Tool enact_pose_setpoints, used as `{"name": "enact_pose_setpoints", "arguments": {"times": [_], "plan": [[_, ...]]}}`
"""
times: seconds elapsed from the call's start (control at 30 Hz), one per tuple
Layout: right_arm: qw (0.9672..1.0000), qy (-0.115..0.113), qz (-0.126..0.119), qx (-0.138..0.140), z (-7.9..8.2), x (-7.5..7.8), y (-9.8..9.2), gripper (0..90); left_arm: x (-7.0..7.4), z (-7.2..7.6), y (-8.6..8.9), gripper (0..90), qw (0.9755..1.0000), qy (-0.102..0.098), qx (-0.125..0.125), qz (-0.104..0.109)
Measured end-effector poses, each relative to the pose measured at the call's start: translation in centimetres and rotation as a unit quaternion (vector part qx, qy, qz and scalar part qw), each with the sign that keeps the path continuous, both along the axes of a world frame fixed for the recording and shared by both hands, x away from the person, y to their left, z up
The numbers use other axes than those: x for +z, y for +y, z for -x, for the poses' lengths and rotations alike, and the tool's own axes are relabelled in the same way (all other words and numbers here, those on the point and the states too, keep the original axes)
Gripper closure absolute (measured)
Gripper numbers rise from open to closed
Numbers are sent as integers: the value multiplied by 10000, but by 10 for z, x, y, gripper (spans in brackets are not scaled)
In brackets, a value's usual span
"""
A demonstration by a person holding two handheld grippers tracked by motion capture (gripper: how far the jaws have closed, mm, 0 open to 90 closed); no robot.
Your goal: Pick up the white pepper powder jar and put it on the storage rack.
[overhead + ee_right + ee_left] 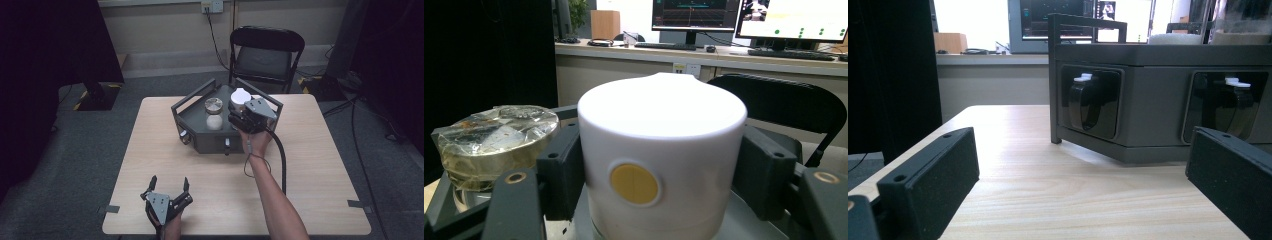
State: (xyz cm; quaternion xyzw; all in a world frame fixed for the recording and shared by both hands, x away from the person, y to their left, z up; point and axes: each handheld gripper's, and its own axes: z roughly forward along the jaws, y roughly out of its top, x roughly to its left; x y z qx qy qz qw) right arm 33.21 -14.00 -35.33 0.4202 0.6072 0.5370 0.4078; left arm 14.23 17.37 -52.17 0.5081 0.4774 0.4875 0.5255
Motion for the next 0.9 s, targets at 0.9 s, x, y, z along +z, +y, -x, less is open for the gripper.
{"name": "enact_pose_setpoints", "arguments": {"times": [0.9], "plan": [[9990, -439, -114, 40, 10, -9, -3, 0, 0, 0, 0, 0, 10000, 0, 1, 0]]}}
